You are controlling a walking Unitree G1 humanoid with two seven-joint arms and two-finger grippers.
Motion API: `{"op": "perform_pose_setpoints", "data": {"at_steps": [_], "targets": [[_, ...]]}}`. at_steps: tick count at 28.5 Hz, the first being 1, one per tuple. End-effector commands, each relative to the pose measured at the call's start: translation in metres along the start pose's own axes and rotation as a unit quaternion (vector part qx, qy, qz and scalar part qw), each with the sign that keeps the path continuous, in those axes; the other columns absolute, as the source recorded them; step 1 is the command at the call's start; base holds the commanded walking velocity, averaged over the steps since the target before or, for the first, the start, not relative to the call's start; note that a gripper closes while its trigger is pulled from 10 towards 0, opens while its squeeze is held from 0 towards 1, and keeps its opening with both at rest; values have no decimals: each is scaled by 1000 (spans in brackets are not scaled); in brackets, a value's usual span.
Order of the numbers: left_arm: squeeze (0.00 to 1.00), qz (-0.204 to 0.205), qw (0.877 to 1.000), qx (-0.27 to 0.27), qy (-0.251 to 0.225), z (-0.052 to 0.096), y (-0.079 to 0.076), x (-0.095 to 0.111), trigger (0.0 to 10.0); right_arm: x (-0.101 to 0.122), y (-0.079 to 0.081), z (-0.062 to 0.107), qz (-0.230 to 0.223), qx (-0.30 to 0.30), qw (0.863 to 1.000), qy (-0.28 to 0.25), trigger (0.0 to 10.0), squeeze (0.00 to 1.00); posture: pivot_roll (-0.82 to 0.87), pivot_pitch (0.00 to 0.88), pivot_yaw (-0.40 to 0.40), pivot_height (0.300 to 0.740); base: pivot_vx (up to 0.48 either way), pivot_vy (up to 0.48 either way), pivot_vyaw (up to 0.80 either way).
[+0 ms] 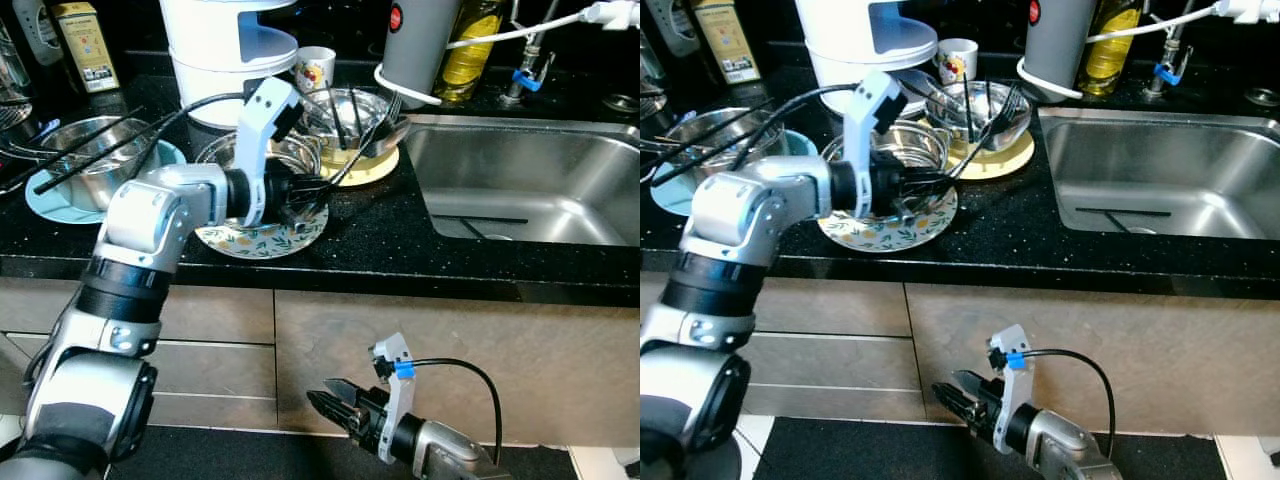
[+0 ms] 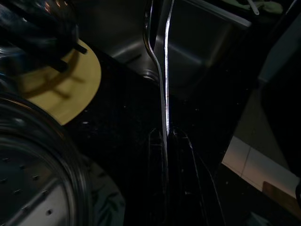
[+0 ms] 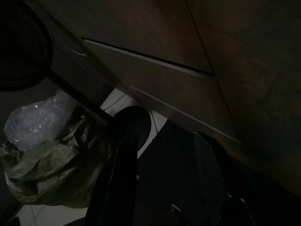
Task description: Kitchen organization
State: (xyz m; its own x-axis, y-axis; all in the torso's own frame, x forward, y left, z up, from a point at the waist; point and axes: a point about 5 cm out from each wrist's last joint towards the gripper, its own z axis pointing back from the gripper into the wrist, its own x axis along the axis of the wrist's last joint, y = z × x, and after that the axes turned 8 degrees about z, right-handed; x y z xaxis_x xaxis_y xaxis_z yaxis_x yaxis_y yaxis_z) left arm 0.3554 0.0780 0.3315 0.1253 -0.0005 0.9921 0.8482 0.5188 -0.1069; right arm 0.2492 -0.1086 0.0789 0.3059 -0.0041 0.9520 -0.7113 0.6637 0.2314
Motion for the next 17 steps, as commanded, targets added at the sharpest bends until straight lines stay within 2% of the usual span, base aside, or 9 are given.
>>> {"op": "perform_pose_setpoints", "data": {"at_steps": [1,3,10,13,14,16,17], "targets": [[0,2,1000,8,10,-3,0,-2,0,-5,0,3,-10,-4,1000,4,10000,0,-52,215,-8,740,0,0,0],[0,13,1000,7,24,-14,-3,-5,0,-4,0,2,-11,-4,1000,4,10000,0,-52,215,-8,740,0,0,0],[0,5,999,6,49,-16,-4,-9,0,-4,0,2,-11,-5,1000,4,10000,0,-55,219,-4,740,0,0,0],[0,-20,996,22,88,-12,-1,-15,0,-4,-1,3,-11,-7,1000,4,10000,0,-56,222,-3,740,0,0,0],[0,-20,996,22,88,-12,-1,-15,0,-4,-1,3,-11,-7,1000,4,10000,0,-56,222,-3,740,0,0,0],[0,-58,990,42,122,-5,2,-19,0,-4,-1,4,-12,-8,1000,5,10000,0,-54,222,-4,740,0,0,0],[0,-58,990,42,122,-5,2,-19,0,-4,-1,4,-12,-8,1000,5,10000,0,-54,222,-4,740,0,0,0]]}}
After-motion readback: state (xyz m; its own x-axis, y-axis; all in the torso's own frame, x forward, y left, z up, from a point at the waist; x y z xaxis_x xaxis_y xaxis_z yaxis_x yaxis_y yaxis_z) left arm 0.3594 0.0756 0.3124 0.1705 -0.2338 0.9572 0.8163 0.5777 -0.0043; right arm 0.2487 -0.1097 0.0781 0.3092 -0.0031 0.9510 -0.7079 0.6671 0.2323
